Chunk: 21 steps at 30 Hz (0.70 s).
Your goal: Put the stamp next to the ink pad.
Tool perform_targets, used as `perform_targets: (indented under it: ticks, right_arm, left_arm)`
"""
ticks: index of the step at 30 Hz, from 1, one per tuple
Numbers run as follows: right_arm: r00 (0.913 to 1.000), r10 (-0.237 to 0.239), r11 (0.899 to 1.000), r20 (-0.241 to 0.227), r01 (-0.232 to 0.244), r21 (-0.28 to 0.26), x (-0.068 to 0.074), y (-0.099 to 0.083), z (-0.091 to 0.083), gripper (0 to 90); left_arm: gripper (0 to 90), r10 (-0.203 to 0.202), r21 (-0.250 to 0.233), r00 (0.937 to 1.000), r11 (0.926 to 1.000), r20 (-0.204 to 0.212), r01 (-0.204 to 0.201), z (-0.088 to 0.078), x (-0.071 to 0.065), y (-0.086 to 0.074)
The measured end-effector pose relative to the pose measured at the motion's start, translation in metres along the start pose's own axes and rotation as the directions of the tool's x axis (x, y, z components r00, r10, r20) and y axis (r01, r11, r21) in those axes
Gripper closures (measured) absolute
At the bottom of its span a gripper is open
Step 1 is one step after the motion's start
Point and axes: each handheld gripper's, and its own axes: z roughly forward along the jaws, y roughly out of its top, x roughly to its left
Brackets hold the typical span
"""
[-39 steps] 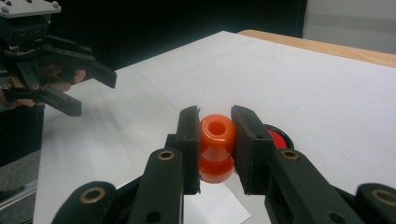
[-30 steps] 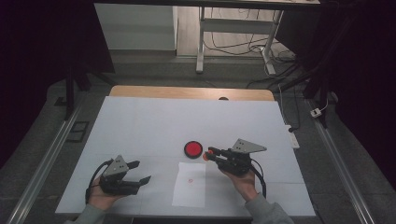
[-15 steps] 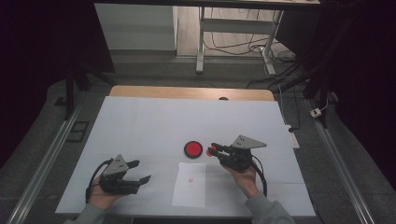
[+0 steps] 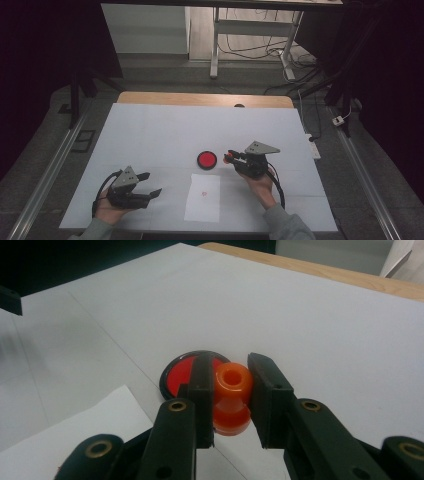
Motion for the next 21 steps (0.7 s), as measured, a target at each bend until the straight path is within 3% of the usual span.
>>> perform_targets:
  ticks: [13,21]
  right_arm:
    - [1.0000,-0.003,0.997,0.002,0.003,0.075,0.000,-0.009,0.022,72.3]
    - [0.9997,-0.008,0.994,0.022,0.005,0.108,0.000,-0.012,0.027,72.1]
  left_arm:
    - [28.1,0.001,0.009,1.0000,1.0000,0.001,-0.001,0.000,0.001,0.000]
    - [28.1,-0.001,0.011,1.0000,0.9999,0.000,0.001,0.000,0.001,-0.001]
